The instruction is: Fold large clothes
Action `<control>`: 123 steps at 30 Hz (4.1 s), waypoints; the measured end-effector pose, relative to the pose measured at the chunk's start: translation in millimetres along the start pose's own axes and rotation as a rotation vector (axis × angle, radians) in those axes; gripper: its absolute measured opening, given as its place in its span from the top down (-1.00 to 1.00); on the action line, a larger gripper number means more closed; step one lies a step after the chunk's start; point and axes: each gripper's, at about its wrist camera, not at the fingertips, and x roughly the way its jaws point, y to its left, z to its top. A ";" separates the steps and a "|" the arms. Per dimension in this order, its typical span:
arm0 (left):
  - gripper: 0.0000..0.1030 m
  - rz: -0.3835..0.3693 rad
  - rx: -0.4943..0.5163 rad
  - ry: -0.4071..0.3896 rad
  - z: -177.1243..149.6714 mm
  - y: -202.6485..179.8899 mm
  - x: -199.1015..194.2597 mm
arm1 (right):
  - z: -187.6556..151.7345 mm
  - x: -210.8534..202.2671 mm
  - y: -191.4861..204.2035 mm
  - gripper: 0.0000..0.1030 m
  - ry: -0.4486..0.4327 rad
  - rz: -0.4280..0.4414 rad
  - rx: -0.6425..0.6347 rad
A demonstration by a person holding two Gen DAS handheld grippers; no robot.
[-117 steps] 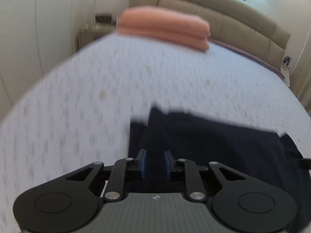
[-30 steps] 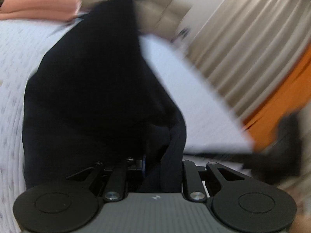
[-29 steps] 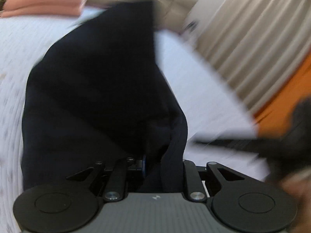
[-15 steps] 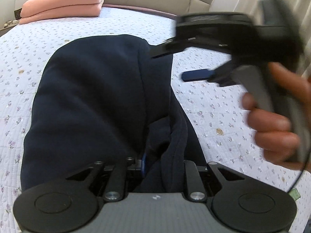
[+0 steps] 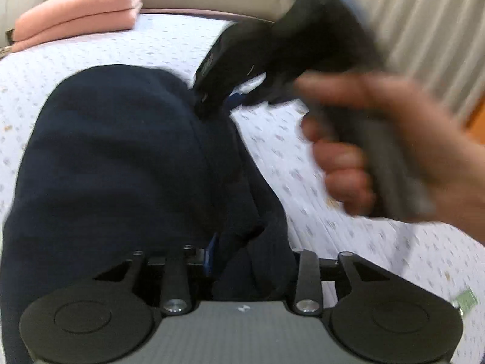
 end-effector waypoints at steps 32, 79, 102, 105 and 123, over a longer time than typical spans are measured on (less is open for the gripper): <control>0.72 -0.063 -0.210 -0.051 -30.5 113.2 -93.0 | -87.4 -84.1 67.5 0.76 0.002 -0.052 -0.265; 0.85 -0.214 -0.391 0.005 -42.1 146.7 -104.2 | -145.6 -92.9 91.6 0.70 0.031 -0.123 -0.357; -0.04 -0.003 -0.285 -0.093 22.2 166.3 -128.2 | -85.7 -92.3 24.0 -0.76 -0.083 -0.051 -0.010; -0.87 0.001 -0.318 -0.031 32.3 178.3 -102.0 | -78.2 -74.5 20.0 -0.80 -0.083 0.016 0.032; -0.48 -0.332 -0.571 0.089 13.8 238.8 4.9 | -97.4 -27.1 -32.1 -0.35 0.003 0.317 0.308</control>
